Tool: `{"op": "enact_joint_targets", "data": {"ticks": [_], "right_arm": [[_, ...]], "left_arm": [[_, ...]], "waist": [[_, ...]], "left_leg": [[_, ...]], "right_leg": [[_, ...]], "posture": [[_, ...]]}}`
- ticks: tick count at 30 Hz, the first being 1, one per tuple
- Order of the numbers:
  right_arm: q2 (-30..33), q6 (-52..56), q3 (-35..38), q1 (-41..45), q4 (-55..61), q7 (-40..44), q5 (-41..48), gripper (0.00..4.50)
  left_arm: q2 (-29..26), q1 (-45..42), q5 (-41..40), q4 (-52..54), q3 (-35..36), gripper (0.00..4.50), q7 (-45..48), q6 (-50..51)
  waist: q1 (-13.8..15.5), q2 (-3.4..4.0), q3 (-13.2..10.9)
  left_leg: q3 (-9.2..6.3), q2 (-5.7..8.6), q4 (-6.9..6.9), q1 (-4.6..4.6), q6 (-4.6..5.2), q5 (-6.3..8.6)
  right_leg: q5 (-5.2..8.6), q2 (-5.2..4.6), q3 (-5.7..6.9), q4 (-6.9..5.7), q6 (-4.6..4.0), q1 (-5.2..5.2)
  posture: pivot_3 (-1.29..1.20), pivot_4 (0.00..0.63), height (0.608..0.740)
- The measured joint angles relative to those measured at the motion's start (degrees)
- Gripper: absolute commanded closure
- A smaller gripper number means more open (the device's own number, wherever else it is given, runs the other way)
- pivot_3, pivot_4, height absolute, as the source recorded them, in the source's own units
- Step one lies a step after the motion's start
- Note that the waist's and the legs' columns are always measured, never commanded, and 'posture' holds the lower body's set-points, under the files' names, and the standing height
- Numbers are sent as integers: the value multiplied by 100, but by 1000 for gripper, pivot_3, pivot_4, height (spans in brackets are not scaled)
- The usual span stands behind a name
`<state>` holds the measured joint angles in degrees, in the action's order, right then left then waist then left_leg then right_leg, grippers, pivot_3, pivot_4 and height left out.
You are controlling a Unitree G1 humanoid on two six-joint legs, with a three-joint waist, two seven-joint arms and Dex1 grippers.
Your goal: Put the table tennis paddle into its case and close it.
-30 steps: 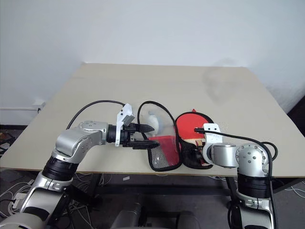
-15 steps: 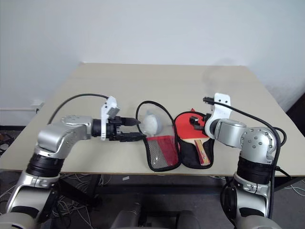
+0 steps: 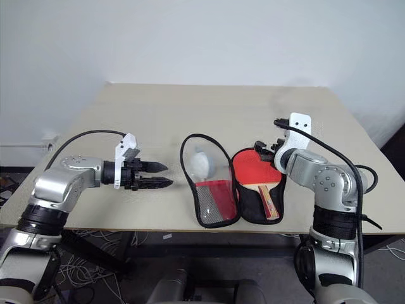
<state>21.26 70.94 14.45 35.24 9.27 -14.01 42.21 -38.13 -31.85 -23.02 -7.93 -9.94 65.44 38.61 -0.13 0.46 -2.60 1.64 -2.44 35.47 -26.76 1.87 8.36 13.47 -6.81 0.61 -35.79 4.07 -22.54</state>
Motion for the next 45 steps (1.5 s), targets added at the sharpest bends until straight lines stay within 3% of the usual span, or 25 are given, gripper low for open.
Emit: {"op": "enact_joint_targets", "data": {"ticks": [1, 5, 8, 15, 24, 32, 35, 37, 42, 45], "right_arm": [[0, -15, -7, 1, -2, 39, -54, 0], [87, -360, -62, -14, -72, 237, -444, 0], [517, -570, -151, -6, -86, 517, -791, 0], [1228, -913, 48, -32, -116, 1378, -1068, 0], [1261, -1078, 367, -35, -216, 1465, -1318, 0], [1095, -1127, 639, -43, -195, 1343, -1435, 0], [1043, -1126, 668, -116, -193, 1331, -1539, 0], [959, -1126, 641, -191, -194, 1331, -1595, 0], [808, -1127, 547, -195, -195, 1338, -1727, 0], [680, -1131, 478, -195, -204, 1344, -1773, 0]], "left_arm": [[66, 0, 35, -61, -53, 2524, 0, -26], [282, -57, 435, -473, -381, 2524, 10, -417], [570, -199, 697, -950, -593, 2524, 63, -775], [1779, -786, 852, -1463, -750, 2524, 90, -967], [3150, -1222, 638, -1194, -795, 2524, -197, -545], [3606, -1213, 863, -1222, -903, 2524, -1014, -157], [3545, -1137, 796, -1026, -770, 1924, -1179, 206], [3521, -1097, 657, -916, -603, 1289, -1355, 529], [3466, -1007, 263, -527, -244, 1289, -1647, 1488], [3542, -1006, -82, -371, 247, 710, -2032, 2401]], "waist": [[1, 0, 0], [-2, 1, -1], [36, 1, -1], [31, -1, -1], [3, 2, -1], [7, 3, -1], [-3, 3, -1], [-3, 3, -1], [-4, 5, -1], [-3, 4, -1]], "left_leg": [[0, 0, 0, 0, 0, 0], [4, -1, 0, 0, 0, 0], [15, -1, 4, -1, 1, -1], [12, -2, 24, -6, 3, -1], [4, -1, 33, -5, 10, -5], [0, 0, 40, -6, 25, -13], [0, 0, 39, -6, 22, -11], [-2, 0, 40, -6, 23, -11], [-4, 0, 40, -6, 25, -13], [-7, 1, 45, -6, 26, -13]], "right_leg": [[0, 0, 0, 0, 0, 0], [-1, 2, -2, -2, 0, -3], [0, -5, -2, 1, 0, -1], [1, -4, -3, 0, 2, 5], [1, 1, -4, -3, 4, 12], [2, 0, -3, -3, 5, 14], [1, 1, -3, -3, 4, 14], [1, 1, -3, -5, 5, 14], [1, 2, -2, -6, 5, 15], [1, 2, -1, -6, 7, 17]], "posture": [[0, 0, 715], [0, 0, 715], [0, 0, 715], [0, 0, 715], [0, 0, 715], [0, 0, 715], [0, 0, 715], [0, 0, 715], [0, 0, 715], [0, 0, 715]]}}
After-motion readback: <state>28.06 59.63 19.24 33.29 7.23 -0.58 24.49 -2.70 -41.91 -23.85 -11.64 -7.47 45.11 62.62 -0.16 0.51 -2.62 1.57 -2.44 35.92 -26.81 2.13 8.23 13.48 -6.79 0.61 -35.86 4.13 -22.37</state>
